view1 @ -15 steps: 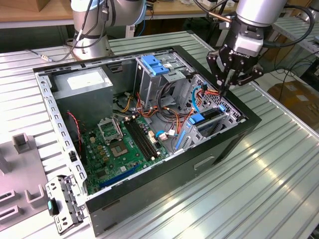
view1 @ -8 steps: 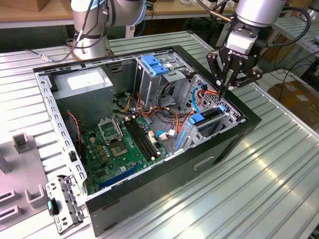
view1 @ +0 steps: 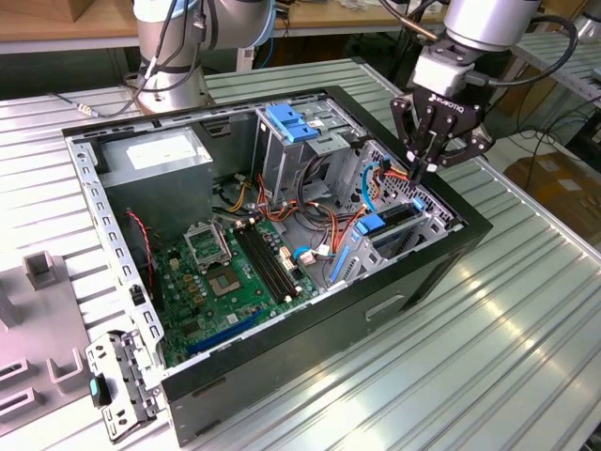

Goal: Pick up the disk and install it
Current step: 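Insert the first disk wire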

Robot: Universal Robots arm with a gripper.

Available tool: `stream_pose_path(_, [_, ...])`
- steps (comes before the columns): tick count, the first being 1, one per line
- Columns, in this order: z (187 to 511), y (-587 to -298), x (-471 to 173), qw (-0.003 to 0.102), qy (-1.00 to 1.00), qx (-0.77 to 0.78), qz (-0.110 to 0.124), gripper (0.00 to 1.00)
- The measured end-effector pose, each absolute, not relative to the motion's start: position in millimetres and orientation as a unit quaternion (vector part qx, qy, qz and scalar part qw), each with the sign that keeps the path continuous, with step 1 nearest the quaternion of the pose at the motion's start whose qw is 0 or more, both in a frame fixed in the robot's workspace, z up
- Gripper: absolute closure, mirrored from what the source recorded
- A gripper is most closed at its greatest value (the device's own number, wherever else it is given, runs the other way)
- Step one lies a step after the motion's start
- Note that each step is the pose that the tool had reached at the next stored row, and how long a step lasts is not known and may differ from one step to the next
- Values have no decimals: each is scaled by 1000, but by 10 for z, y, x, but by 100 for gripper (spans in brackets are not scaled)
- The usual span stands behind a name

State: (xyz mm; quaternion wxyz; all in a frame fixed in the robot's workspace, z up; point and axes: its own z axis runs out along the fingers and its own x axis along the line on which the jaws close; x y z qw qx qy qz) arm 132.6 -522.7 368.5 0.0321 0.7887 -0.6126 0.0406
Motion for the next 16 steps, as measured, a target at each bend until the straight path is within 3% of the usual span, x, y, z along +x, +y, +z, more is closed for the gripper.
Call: stream_pose_path(16, [3673,-5227,1326,37,-705,707,36,84])
